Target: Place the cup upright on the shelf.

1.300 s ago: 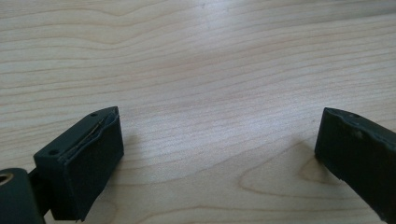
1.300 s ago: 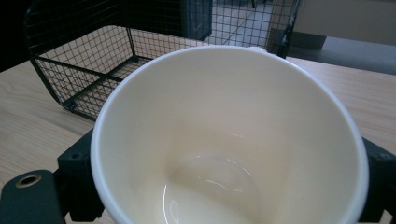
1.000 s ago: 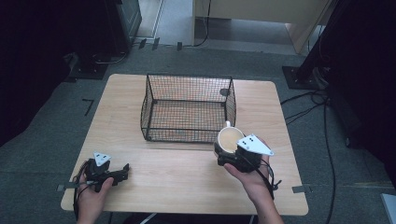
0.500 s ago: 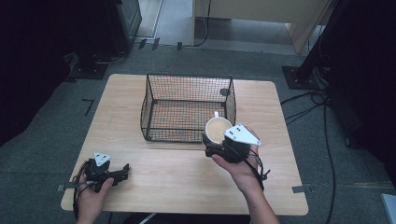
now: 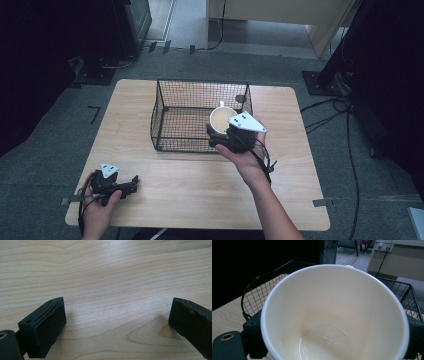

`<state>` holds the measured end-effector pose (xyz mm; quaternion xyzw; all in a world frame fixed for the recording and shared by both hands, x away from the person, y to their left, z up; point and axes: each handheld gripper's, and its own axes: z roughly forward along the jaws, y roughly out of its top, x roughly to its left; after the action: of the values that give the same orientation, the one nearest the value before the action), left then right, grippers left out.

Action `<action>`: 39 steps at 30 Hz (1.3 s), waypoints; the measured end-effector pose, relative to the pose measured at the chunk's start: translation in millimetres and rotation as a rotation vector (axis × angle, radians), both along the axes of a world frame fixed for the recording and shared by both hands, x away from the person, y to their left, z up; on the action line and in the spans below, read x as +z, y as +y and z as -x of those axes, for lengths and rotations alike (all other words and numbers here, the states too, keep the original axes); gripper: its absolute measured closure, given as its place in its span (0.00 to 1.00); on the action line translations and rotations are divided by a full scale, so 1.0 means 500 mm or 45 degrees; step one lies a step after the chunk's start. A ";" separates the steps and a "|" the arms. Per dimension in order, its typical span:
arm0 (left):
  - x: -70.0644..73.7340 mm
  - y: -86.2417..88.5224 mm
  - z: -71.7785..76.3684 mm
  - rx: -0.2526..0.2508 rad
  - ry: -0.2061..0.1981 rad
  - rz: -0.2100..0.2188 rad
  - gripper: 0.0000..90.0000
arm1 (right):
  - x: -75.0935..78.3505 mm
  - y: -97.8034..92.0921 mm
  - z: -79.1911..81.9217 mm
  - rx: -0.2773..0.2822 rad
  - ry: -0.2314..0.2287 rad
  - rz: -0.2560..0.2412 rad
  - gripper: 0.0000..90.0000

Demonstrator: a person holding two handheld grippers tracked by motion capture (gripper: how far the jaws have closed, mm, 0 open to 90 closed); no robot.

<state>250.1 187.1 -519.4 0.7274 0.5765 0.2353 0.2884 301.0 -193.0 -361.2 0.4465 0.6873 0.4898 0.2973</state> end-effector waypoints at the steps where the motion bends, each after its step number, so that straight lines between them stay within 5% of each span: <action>1: 0.000 0.000 0.000 0.000 0.000 0.000 0.02 | 0.000 0.000 0.000 0.000 0.000 0.000 0.11; 17: 0.000 0.000 0.000 0.001 0.000 0.002 0.02 | -0.006 0.023 -0.109 0.023 -0.070 -0.016 0.11; 29: 0.000 0.000 0.000 -0.002 0.002 -0.002 0.02 | -0.035 0.021 -0.178 0.005 -0.021 -0.012 0.11; 39: 0.000 0.000 0.000 -0.001 0.001 0.000 0.02 | -0.071 0.027 -0.241 0.079 0.008 0.010 0.11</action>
<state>249.9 187.1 -519.4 0.7277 0.5763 0.2350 0.2883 421.3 -179.5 -396.8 0.4253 0.7037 0.4947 0.2814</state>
